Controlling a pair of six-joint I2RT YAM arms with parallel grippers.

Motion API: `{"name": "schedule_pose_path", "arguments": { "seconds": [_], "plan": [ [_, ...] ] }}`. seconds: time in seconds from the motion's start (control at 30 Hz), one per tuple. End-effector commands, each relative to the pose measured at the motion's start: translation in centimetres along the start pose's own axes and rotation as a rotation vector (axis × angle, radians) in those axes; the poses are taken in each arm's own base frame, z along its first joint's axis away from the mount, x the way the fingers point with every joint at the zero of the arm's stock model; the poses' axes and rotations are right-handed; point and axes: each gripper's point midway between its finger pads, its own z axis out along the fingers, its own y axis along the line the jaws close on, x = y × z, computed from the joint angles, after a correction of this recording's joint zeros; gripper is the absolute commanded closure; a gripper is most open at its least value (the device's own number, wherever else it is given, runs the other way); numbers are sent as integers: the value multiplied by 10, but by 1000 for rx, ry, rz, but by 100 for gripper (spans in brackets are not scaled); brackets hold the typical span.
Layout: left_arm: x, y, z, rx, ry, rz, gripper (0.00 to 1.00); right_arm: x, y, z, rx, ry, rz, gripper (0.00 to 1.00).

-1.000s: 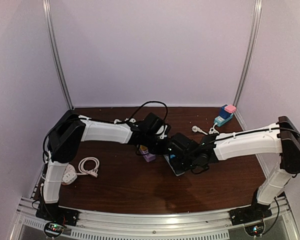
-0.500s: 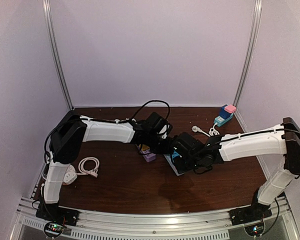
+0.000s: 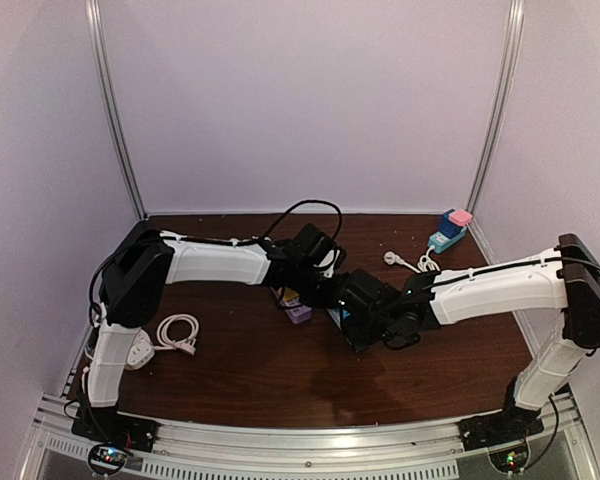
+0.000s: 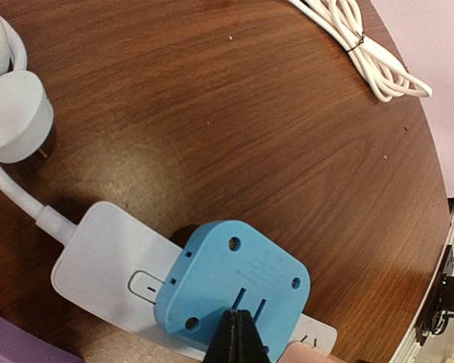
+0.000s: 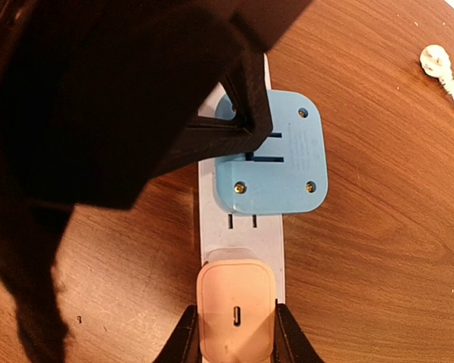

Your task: Pull the plug off the socket

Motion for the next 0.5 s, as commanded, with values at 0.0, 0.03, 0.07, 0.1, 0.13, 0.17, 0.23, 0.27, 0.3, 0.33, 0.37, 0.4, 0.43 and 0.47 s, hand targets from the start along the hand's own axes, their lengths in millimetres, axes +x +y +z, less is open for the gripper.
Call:
{"name": "schedule_pose_path", "arguments": {
  "seconds": [0.0,0.03,0.07,0.1,0.13,0.17,0.23,0.27,0.3,0.33,0.37,0.4,0.43,0.47],
  "plan": [
    [94,90,35,-287,261,-44,100,-49,1,-22,-104,-108,102,100],
    [95,91,35,-288,264,-44,100,-50,-1,-24,-116,-108,120,100],
    [96,91,35,-287,266,-44,100,-51,-2,-24,-132,-103,135,100],
    [96,92,35,-289,267,-44,100,-52,-3,-25,-149,-99,152,100],
    [97,92,35,-291,267,-45,100,-51,-5,-24,-163,-91,169,100],
    [97,92,35,-291,268,-44,100,-51,-5,-23,-177,-84,181,100],
    [98,93,35,-291,271,-44,100,-49,-6,-21,-185,-75,191,100],
    [99,93,35,-292,273,-44,100,-47,-6,-20,-181,-70,191,100],
    [99,94,35,-293,274,-45,100,-47,-6,-19,-178,-67,193,100],
    [100,94,35,-294,274,-43,100,-46,-7,-19,-176,-67,194,100],
    [100,94,35,-293,275,-42,100,-48,-8,-19,-171,-71,193,100],
    [100,94,35,-294,276,-40,100,-48,-9,-19,-160,-73,187,100],
    [100,95,35,-296,276,-38,100,-50,-10,-21,-140,-87,172,100],
    [100,95,35,-296,275,-36,100,-51,-9,-24,-115,-101,150,100]
  ]
}}
